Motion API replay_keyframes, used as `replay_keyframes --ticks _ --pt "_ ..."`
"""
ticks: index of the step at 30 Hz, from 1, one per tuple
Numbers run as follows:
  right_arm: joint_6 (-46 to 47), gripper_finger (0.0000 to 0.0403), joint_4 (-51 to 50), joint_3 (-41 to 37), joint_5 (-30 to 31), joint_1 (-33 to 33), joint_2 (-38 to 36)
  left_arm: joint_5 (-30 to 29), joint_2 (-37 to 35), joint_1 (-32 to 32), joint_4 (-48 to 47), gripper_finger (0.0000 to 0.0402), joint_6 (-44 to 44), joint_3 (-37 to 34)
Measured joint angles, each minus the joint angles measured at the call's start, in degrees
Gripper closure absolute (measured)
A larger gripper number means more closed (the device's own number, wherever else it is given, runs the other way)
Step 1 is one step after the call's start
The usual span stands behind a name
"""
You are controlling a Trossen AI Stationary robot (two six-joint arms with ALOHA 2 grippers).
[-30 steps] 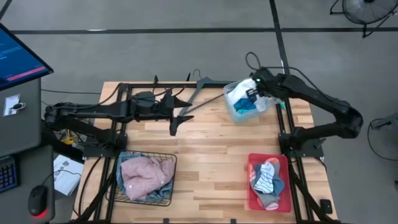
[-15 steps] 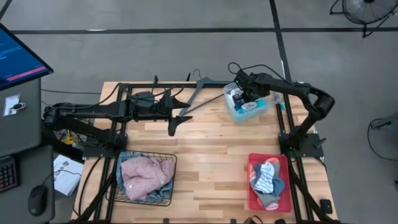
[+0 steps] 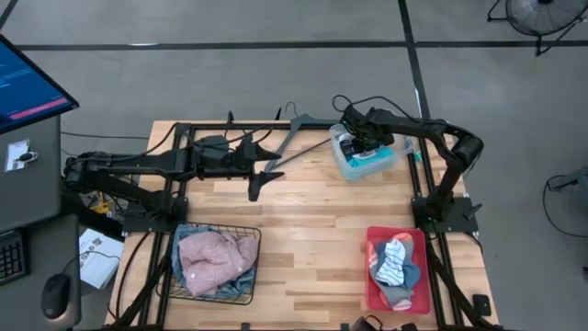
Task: Pick & Place Cloths
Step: Put the white towel into the white bin, then return to Home Position
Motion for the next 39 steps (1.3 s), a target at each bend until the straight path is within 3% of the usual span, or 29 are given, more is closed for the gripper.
replay_keyframes --ticks 12,17,22,26,29,31,34,39 --pt "-7.2 0.0157 -0.9 -0.7 0.1 -0.1 -18.2 0.3 -0.9 0.0 -0.6 0.0166 -0.4 0.0" --pt "-7.8 0.0133 -0.4 -0.6 0.7 -0.1 -25.3 0.3 -4.1 0.0 -0.7 0.0164 -0.4 0.1" --pt "-9.2 0.0131 -0.1 -0.6 0.9 1.8 -34.1 0.3 -10.1 -0.8 -2.7 0.017 -1.6 0.1" --pt "-10.6 0.0131 4.2 -0.6 1.3 7.0 -44.4 0.5 -16.8 -2.9 -3.0 0.0188 -0.8 0.1" --pt "-14.1 0.0135 12.0 -3.1 2.9 13.4 -52.8 1.4 -21.7 -6.2 -3.8 0.0235 1.6 0.1" --pt "-17.2 0.0144 18.1 -6.5 4.0 18.5 -58.0 1.0 -24.2 -8.6 -4.8 0.0289 2.3 -0.4" --pt "-22.0 0.0173 28.3 -14.2 4.4 25.9 -64.6 -3.3 -28.0 -11.9 -5.0 0.0376 4.3 -4.3" --pt "-25.7 0.0267 44.4 -30.4 4.4 35.3 -72.0 -8.0 -33.7 -13.8 -0.9 0.0398 6.1 -15.5"
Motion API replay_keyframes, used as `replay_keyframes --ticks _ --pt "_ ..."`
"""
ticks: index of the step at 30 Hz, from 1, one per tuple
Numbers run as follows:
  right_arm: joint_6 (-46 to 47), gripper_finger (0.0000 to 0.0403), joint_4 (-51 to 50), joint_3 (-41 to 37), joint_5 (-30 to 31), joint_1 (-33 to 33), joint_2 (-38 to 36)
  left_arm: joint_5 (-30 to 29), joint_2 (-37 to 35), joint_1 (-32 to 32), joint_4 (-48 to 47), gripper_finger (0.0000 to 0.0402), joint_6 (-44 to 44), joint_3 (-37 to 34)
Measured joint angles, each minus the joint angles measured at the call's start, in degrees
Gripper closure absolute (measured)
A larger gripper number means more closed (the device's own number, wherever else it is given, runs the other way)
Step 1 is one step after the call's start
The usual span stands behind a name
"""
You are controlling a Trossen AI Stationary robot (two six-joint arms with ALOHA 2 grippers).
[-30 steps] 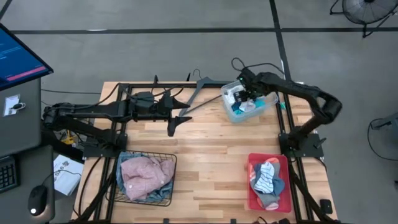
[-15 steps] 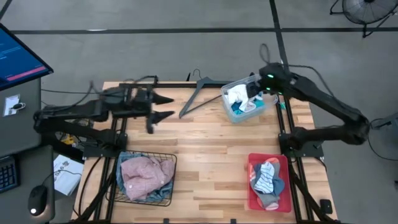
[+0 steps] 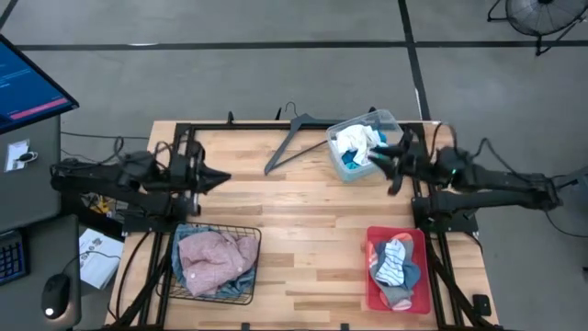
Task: Pick & Place Cloths
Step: Return to Home Position
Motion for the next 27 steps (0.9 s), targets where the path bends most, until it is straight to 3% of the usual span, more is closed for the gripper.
replay_keyframes --ticks 6,11,14,20,27 --pt "-3.7 0.039 16.7 -16.2 0.0 6.0 -6.3 5.4 -7.0 0.0 8.5 0.0401 -1.8 -14.3" --pt "-9.6 0.0379 27.0 -23.1 0.0 7.5 -9.8 5.7 -14.6 0.0 10.1 0.0401 -1.8 -20.1" --pt "-11.7 0.0386 26.4 -24.6 -0.6 7.4 -12.3 6.9 -20.4 0.1 9.8 0.0401 -1.7 -22.5" --pt "-14.0 0.0395 22.3 -24.6 -8.0 7.4 -14.9 8.5 -31.8 0.1 4.9 0.0401 -1.5 -26.8" --pt "-12.8 0.0398 17.4 -25.3 -10.6 7.4 -15.5 12.2 -32.3 0.2 2.4 0.0401 -3.7 -31.1"
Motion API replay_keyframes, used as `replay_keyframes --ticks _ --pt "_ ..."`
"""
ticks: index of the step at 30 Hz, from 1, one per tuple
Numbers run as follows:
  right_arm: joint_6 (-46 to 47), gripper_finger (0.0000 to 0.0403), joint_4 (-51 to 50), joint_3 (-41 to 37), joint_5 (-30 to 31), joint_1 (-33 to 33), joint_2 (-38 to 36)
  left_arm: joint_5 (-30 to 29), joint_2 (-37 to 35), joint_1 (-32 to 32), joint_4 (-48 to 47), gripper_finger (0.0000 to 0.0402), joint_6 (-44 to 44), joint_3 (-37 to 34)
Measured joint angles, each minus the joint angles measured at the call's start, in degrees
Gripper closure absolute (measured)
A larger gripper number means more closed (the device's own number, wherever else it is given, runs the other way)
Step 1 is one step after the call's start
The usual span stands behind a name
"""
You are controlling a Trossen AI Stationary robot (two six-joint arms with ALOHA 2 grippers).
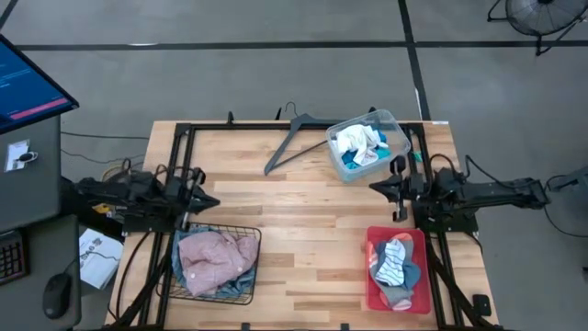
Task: Pick & Place Cloths
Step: Return to Home Position
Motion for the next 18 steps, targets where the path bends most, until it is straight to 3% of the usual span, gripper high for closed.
replay_keyframes --ticks 8,11,18 --pt "1.8 0.04 8.0 -7.8 -0.5 0.0 -1.0 8.3 -0.5 0.0 0.1 0.0401 -6.2 -4.3" --pt "3.7 0.0401 6.4 -7.8 0.0 0.0 -0.8 11.0 -0.5 0.0 0.1 0.0401 -6.5 -5.8" --pt "4.9 0.0393 5.0 -7.8 5.1 -1.8 -0.9 11.8 -0.1 -0.1 1.3 0.0401 -4.8 -8.0"
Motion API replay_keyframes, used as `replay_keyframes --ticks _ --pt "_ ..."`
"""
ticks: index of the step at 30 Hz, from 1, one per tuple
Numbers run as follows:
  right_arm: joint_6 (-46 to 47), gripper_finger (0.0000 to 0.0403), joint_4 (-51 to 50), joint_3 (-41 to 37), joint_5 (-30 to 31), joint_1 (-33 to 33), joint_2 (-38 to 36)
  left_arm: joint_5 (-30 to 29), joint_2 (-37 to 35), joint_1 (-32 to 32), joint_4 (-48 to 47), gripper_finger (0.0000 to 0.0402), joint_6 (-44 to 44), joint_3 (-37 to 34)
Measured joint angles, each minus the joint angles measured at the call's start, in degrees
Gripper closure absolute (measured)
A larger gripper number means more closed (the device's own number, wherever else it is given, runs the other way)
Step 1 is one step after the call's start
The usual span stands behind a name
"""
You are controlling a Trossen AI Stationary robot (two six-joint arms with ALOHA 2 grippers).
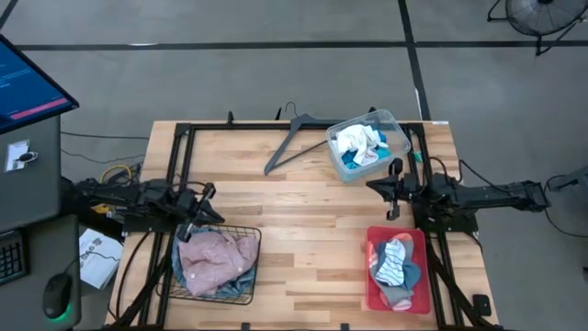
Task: Pick & Place Cloths
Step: Return to Home Position
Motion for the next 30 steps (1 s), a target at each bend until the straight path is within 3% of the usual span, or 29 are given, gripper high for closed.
replay_keyframes --ticks 6,30 --pt "0.0 0.0394 0.0 0.0 0.0 -0.1 0.0 -0.1 0.2 0.0 0.0 0.0401 4.0 0.0" --pt "0.0 0.0392 -0.1 0.0 0.0 -0.1 0.0 -0.7 0.3 0.0 0.7 0.0401 4.0 -0.1"
